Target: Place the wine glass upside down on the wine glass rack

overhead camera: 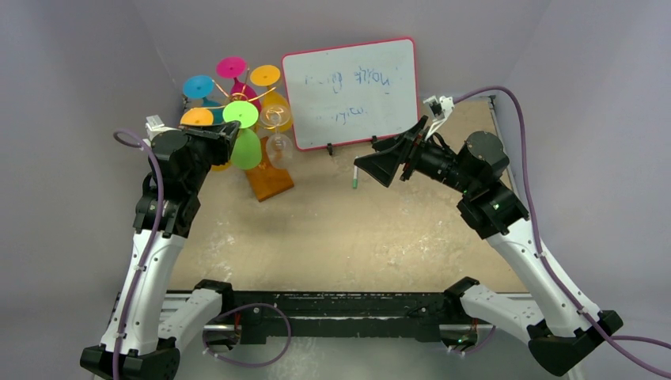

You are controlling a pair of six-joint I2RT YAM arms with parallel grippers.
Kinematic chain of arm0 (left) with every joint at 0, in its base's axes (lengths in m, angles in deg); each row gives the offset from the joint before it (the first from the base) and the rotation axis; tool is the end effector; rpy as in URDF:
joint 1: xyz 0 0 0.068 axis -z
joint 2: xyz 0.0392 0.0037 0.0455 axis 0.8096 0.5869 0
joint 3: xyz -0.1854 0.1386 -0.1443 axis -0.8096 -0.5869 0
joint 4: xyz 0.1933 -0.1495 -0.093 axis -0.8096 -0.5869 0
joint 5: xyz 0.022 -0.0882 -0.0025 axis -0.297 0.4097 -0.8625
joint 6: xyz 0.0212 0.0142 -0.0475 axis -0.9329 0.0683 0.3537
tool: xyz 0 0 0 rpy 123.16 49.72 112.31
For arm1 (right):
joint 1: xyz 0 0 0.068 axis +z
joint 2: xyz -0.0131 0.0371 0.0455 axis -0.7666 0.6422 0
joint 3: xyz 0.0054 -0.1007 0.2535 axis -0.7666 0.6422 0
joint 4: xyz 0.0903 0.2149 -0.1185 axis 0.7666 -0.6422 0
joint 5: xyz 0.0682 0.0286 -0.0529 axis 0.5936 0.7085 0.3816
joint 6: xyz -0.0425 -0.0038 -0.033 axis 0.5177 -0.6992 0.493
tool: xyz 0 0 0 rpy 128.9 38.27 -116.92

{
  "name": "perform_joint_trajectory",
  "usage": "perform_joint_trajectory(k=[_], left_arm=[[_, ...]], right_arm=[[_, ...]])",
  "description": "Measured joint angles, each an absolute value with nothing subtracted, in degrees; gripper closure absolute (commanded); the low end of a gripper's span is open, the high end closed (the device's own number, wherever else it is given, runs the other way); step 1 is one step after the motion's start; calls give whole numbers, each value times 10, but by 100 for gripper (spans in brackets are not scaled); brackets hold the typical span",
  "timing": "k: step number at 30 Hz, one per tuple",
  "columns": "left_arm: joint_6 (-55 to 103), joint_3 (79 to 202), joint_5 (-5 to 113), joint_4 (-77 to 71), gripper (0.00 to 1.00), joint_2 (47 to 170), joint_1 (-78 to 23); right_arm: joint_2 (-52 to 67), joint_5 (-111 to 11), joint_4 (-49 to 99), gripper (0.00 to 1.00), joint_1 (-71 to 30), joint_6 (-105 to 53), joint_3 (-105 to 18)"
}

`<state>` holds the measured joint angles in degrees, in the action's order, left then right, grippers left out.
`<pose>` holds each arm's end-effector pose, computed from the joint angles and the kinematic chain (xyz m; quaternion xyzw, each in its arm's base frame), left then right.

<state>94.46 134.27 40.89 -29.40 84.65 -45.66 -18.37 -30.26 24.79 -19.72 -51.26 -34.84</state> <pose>0.1847 -0.0243 0.4192 -0.4798 0.5982 -0.4318 0.4748 0.1663 0.1163 0.4574 -0.1743 0.6240 0.5159 0.5605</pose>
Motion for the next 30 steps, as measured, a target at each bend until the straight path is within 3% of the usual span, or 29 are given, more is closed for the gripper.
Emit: perform_joint_trajectory(k=[30], left_arm=[[938,1343,385,-285,100,847,-457]], right_arm=[[-188,-303,248,0,-197,-512,-348]])
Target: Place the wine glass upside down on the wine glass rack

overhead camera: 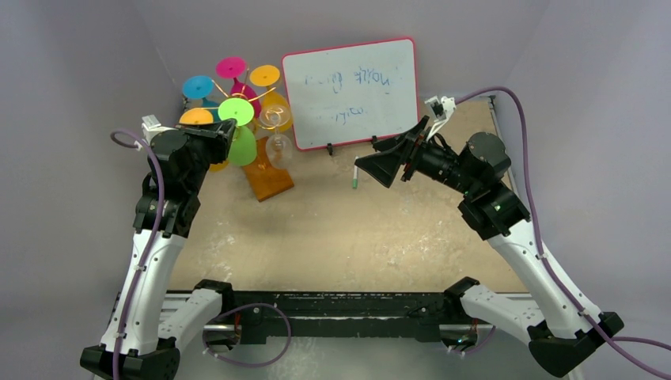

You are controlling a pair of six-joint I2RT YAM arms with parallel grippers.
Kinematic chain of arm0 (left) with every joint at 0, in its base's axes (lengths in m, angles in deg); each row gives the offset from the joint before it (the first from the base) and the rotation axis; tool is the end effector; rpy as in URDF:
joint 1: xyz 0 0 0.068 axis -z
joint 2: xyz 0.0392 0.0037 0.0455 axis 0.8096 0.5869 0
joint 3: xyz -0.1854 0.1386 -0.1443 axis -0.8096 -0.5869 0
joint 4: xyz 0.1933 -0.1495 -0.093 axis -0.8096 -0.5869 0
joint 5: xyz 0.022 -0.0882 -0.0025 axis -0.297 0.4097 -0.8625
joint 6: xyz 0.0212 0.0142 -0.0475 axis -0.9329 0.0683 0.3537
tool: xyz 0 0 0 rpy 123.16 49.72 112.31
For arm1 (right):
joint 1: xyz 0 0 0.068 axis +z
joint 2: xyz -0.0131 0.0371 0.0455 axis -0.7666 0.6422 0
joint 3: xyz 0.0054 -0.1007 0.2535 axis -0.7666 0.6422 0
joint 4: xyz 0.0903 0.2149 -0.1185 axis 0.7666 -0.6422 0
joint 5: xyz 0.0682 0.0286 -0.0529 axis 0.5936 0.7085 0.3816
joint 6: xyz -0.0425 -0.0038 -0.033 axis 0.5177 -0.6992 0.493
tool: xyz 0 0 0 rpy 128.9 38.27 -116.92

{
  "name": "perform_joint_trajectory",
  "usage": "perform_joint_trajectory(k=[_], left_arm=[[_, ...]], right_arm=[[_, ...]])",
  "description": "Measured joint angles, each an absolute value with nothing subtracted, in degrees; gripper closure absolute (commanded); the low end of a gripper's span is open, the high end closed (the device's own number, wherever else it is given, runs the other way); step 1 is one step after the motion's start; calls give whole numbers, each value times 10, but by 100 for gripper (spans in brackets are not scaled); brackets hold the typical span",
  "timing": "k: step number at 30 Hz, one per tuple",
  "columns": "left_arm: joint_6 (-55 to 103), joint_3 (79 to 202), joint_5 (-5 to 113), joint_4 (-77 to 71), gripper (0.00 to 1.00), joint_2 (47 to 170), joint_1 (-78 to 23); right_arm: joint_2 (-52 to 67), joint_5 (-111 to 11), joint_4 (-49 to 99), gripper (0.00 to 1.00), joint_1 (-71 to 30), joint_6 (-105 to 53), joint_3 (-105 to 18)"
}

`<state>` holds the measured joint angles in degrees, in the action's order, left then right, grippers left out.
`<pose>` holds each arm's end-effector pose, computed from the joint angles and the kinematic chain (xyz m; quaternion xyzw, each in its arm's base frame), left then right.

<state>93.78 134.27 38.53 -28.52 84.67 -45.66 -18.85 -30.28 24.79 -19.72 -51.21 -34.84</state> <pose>0.1851 -0.0229 0.4208 -0.4838 0.5885 -0.4215 0.4918 0.1638 0.1148 0.4589 -0.1751 0.6208 0.5162 0.5634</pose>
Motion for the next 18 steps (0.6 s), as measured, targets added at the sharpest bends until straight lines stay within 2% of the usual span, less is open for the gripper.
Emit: perform_joint_trajectory(k=[18], left_arm=[[930,1342,358,-297,100,834,-457]], right_arm=[[-188,-303,248,0,-197,-512,-348]])
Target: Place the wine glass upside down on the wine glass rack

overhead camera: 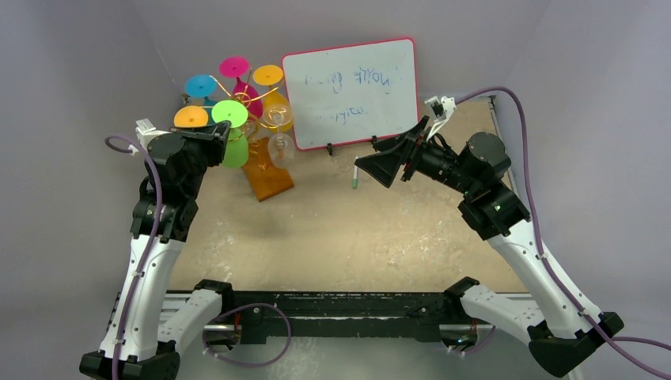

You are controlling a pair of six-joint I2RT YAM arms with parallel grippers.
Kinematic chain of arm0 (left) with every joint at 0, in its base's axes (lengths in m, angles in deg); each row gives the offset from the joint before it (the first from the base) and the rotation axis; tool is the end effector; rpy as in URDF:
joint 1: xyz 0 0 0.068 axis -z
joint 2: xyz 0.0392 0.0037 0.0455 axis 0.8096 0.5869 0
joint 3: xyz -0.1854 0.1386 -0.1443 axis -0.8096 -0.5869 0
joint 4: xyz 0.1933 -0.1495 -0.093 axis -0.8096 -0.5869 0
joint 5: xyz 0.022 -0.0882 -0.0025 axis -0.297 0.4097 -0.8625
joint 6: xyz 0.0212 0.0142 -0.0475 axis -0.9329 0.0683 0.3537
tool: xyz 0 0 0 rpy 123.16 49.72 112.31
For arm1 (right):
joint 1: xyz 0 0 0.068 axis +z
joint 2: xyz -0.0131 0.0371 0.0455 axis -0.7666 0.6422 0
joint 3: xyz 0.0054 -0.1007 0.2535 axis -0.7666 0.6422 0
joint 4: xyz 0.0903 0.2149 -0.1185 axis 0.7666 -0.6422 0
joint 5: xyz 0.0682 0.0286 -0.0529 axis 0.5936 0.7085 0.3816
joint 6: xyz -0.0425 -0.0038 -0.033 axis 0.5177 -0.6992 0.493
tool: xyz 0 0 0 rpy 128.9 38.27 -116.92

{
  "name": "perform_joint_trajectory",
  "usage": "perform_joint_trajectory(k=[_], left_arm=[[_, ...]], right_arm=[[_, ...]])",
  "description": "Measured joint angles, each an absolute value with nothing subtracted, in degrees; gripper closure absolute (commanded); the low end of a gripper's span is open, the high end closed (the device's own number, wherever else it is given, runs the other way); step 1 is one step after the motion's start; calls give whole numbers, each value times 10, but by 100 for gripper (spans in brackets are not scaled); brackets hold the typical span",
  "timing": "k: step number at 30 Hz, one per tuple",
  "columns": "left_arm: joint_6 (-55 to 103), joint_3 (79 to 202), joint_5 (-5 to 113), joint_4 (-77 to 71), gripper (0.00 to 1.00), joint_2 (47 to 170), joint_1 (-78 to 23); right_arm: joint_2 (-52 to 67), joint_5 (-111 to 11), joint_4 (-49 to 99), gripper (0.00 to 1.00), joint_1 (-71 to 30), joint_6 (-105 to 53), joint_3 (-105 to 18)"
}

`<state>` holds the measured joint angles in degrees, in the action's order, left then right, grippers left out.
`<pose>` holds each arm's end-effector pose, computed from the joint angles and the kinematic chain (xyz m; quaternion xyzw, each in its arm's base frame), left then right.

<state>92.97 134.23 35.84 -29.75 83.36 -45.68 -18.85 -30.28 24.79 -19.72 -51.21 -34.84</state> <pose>0.1779 -0.0201 0.4220 -0.4911 0.5816 -0.4046 0.5067 0.1638 0.1148 0.4589 -0.1751 0.6208 0.5162 0.5634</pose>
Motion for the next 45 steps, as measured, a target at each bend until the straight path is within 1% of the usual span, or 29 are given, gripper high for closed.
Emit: perform_joint_trajectory(k=[23,45], left_arm=[[929,1333,354,-319,100,813,-457],[925,1333,390,-338,100,804,-457]], right_arm=[[-199,-303,247,0,-197,-512,-348],[-199,-303,247,0,-197,-512,-348]])
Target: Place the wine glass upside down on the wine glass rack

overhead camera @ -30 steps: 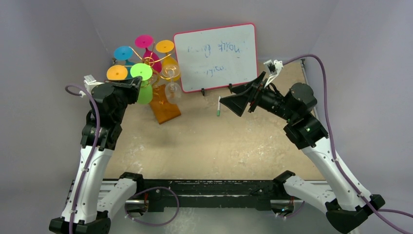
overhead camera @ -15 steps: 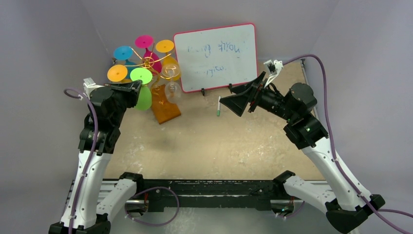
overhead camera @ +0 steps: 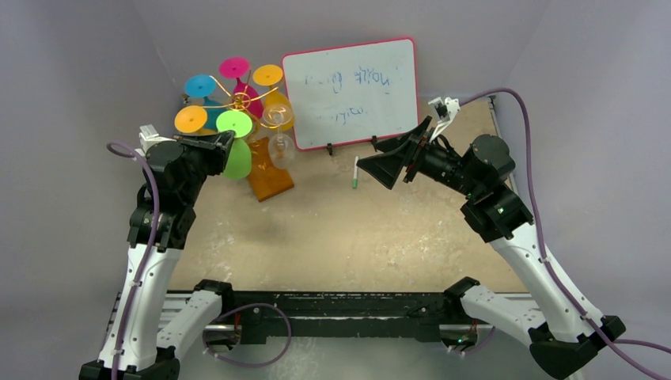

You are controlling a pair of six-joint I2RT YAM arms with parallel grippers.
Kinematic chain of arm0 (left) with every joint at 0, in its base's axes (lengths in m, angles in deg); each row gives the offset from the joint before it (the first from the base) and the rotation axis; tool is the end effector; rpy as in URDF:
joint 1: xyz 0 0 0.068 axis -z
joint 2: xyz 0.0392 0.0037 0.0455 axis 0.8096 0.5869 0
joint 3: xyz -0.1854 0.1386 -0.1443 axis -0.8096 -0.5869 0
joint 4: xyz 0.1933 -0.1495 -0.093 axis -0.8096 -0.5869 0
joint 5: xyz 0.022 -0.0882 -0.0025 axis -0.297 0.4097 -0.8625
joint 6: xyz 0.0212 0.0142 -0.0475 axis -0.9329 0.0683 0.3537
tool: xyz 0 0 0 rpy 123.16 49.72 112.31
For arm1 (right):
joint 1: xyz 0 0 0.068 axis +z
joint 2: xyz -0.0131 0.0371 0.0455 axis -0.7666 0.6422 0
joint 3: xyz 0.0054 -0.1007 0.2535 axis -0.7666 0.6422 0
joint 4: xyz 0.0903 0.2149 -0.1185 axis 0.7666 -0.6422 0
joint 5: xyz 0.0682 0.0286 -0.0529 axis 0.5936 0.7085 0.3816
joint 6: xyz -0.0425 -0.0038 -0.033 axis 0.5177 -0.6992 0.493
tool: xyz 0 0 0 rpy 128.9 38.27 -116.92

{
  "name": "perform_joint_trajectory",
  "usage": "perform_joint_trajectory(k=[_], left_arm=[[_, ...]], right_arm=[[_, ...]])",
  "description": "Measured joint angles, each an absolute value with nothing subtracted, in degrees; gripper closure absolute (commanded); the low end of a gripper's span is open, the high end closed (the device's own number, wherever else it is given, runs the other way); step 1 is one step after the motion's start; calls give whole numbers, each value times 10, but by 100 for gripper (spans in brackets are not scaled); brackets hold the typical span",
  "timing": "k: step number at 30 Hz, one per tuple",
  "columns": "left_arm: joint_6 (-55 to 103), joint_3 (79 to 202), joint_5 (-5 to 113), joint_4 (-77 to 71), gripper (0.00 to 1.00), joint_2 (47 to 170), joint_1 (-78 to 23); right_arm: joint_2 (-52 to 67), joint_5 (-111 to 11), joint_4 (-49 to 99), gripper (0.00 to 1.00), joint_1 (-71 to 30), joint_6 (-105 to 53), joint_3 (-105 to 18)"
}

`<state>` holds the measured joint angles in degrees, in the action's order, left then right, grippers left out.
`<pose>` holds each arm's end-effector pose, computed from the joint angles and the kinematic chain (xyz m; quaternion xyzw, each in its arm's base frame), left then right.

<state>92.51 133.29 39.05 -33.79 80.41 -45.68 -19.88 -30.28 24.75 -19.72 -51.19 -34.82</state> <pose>0.1627 -0.0198 0.4168 -0.4810 0.6051 -0.4089 0.4852 0.1585 0.1117 0.4619 -0.1766 0.6144 0.5175 0.5688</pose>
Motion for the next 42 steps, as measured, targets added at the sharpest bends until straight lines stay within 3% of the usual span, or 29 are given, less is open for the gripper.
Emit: perform_joint_trajectory(k=[17,36,42], left_arm=[[925,1314,417,-329,99,815,-457],[909,1314,422,-360,69,813,-457],[885,1314,412,-386,45,808,-457]], right_arm=[[-199,-307,247,0,-197,-512,-348],[-200,-313,244,0,-197,-510,-348],[-211,-316,229,0,-197,-503,-343]])
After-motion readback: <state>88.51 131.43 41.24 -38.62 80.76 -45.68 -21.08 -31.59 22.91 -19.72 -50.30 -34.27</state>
